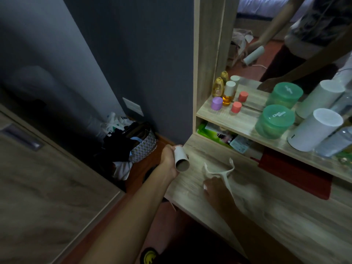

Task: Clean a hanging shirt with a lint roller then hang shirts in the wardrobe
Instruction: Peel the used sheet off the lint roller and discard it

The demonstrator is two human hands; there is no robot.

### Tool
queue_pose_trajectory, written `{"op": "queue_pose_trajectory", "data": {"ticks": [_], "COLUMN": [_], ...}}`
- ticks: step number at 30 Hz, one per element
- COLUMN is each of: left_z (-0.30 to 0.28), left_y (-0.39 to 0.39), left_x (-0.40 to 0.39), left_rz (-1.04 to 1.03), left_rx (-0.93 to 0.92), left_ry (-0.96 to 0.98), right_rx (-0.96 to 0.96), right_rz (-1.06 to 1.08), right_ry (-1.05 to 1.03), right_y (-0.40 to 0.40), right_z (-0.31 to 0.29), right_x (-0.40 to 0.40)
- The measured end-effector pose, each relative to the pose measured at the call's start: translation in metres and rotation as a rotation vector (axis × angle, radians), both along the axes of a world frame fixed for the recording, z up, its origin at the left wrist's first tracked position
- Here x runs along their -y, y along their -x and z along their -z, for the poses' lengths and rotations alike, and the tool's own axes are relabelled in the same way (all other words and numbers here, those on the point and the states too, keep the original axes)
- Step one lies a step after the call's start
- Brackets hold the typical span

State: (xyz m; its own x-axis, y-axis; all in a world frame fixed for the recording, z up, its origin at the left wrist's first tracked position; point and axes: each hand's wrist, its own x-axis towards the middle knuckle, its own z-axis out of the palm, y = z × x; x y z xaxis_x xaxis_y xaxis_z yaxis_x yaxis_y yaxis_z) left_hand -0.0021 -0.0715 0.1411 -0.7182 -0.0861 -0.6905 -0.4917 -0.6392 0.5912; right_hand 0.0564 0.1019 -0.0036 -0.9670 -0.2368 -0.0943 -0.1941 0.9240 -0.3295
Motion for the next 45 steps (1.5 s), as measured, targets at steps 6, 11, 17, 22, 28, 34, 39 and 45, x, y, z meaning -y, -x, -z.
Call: {"op": "queue_pose_trajectory", "data": {"ticks": [6,11,17,22,28,34,39,45], "left_z": [-0.001,0.002,-0.003,-0.012,-0.021,-0.023,-0.021,-0.021], "left_y": [0.004,0.009,0.01,0.01,0.009,0.007,0.007,0.008], "left_x": [0.001,-0.006,-0.014,-0.022,-0.027,-0.025,-0.029,-0.028], "left_rz": [0.02,0.029,0.094,0.171,0.182,0.158,0.145,0.152], "left_rx": [0.015,0.04,0.059,0.018,-0.004,-0.008,-0.015,-0.052], "left_ry": [0.012,0.053,0.078,0.048,0.001,-0.001,0.006,0.019], "right_rx": [0.113,0.213,0.211,0.106,-0.021,-0.093,-0.075,0.051], "right_rz": [0.223,0.527,0.423,0.369,0.359,0.316,0.357,0.451], "right_ry": [0.256,1.102,1.372,1.234,1.144,1.07,1.081,1.201], "right_y": [0.005,0.011,0.004,0.003,0.001,0.0,0.001,0.005], "right_z": [-0.018,-0.088,-0.176,-0.176,-0.175,-0.171,-0.172,-0.174], "right_x": [-0.005,0.006,0.027,0.038,0.039,0.038,0.042,0.041]}}
